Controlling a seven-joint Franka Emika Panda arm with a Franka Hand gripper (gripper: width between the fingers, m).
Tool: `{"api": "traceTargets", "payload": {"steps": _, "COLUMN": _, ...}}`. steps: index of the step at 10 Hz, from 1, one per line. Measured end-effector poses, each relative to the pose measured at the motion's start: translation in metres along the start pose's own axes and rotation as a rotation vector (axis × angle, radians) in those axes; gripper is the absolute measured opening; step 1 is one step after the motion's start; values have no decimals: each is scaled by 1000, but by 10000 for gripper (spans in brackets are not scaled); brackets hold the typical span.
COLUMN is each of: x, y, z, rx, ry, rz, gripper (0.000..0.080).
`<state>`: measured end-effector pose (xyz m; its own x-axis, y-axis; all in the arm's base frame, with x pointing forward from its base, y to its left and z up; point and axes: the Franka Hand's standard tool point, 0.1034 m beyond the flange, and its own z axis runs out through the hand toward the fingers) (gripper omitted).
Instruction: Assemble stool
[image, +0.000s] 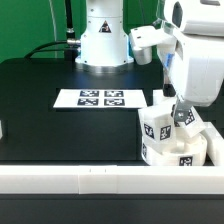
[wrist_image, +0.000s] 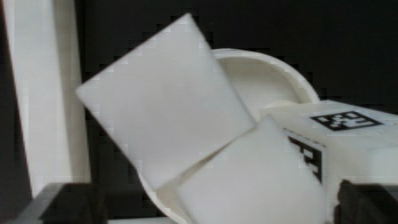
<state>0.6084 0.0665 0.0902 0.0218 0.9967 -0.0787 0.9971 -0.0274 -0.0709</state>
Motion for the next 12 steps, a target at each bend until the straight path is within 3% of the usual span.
{"api": "traceTargets", "payload": {"steps": 5, "x": -3, "y": 0, "z": 0, "rx": 2, "ry": 0, "rz": 10, "gripper": 649}}
{"api": "traceTargets", "payload": {"steps": 12, "x": 5, "y": 11, "z": -2, "rx": -3, "ry": 3, "rz": 69, "gripper": 649}}
